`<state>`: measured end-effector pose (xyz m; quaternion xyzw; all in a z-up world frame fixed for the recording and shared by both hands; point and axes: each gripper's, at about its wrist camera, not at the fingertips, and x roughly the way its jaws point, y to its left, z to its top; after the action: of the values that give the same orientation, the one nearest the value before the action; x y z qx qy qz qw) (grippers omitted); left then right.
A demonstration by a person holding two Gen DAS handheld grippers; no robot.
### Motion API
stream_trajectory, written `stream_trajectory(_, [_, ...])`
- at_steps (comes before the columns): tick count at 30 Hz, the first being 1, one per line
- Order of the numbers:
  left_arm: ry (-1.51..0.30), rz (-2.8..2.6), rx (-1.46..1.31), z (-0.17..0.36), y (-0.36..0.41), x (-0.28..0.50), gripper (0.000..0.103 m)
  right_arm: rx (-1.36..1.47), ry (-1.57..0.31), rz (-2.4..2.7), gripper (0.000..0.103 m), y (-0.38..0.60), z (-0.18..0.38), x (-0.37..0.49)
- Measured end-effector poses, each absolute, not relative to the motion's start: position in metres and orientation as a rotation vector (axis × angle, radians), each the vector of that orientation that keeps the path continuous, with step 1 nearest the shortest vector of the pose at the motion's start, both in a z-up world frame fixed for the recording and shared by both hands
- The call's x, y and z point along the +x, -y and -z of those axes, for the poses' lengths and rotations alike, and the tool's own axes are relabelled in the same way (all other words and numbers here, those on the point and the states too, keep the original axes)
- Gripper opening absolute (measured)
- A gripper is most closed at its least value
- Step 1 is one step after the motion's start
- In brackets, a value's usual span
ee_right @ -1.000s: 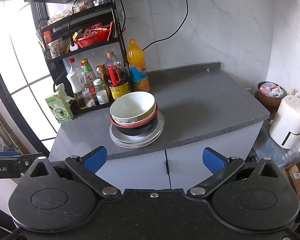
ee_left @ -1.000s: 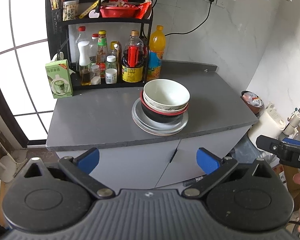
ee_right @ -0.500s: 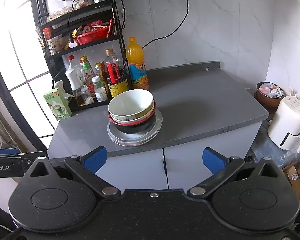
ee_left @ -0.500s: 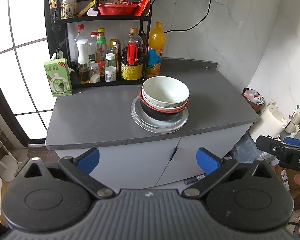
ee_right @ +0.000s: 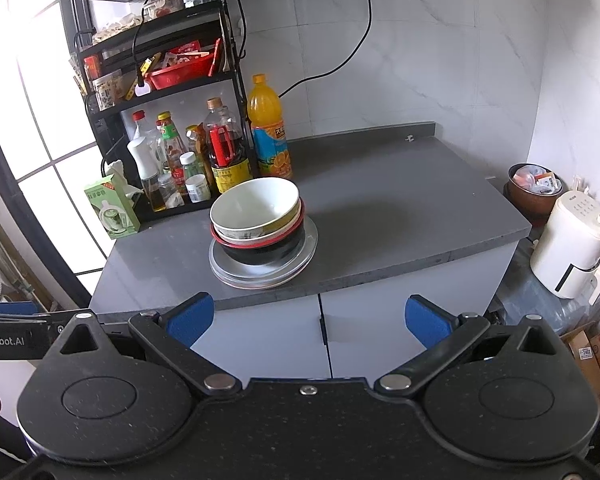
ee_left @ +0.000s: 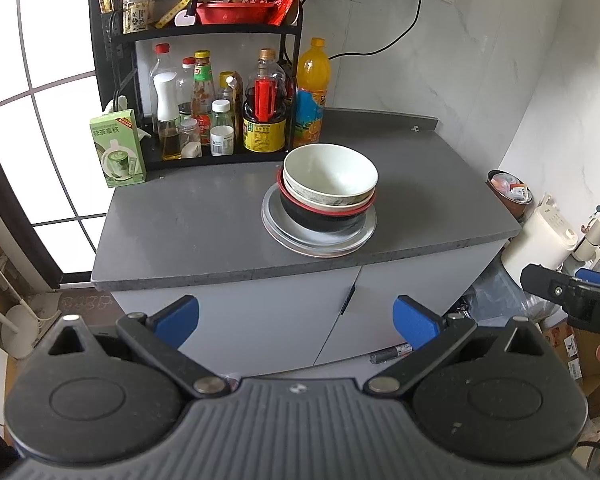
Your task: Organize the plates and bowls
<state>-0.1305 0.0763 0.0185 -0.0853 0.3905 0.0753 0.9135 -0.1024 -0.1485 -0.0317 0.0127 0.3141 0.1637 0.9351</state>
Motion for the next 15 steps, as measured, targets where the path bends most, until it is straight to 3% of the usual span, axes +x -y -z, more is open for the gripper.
stream_trajectory(15, [-0.799,-0.156,-0.168,-0.021,-0.066,-0.129,0.102,0.03,-0.642,-0.342,0.103,0.157,0.029,-0.1])
